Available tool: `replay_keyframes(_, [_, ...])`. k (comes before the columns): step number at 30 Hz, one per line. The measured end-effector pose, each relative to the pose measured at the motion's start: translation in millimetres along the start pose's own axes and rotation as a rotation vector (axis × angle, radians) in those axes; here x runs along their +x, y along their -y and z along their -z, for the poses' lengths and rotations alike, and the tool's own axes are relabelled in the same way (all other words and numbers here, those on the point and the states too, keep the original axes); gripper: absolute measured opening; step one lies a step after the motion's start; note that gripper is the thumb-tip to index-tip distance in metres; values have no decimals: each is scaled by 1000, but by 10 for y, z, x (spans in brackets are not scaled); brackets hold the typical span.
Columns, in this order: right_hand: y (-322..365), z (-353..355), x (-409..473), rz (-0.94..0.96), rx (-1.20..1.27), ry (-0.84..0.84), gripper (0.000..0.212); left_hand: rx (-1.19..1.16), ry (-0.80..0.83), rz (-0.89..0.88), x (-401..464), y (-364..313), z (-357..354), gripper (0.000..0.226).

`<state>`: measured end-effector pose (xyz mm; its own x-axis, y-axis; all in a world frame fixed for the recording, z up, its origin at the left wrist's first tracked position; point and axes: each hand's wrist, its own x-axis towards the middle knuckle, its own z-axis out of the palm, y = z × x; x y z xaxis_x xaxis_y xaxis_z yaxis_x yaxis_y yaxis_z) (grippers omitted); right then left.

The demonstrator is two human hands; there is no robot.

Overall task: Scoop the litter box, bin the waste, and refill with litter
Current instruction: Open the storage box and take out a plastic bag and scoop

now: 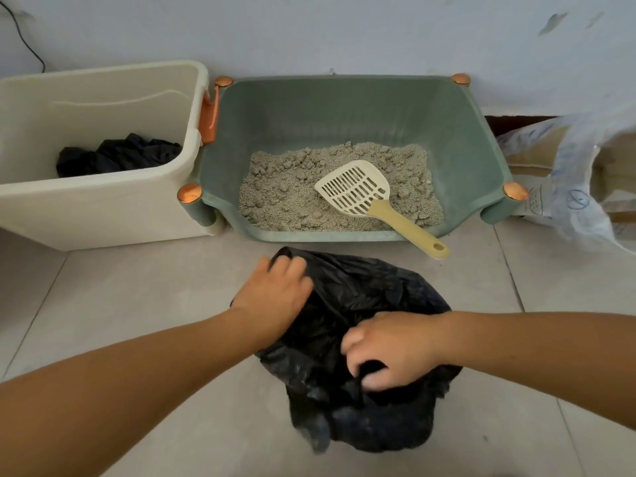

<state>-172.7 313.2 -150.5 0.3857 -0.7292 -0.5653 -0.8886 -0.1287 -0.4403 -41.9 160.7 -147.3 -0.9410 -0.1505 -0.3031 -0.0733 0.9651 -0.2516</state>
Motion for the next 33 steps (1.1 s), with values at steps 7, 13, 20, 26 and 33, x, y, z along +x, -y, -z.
replay_keyframes(7, [-210, 93, 49, -176, -349, -50, 50, -245, 513, -346, -105, -298, -68, 54])
replay_keyframes(13, [-410, 64, -101, -398, -328, 141, 61, -129, 741, -207, -184, 53, -95, 71])
replay_keyframes(20, [-447, 110, -126, -458, -41, 99, 63, -28, 893, -100, -165, 252, 77, 82])
replay_keyframes(26, [-227, 190, -69, -339, -521, -187, 60, -279, 218, -121, 48, 115, 291, 52])
replay_keyframes(33, [-160, 170, 15, -439, -488, -190, 80, -194, 419, -74, 199, 113, 166, 92])
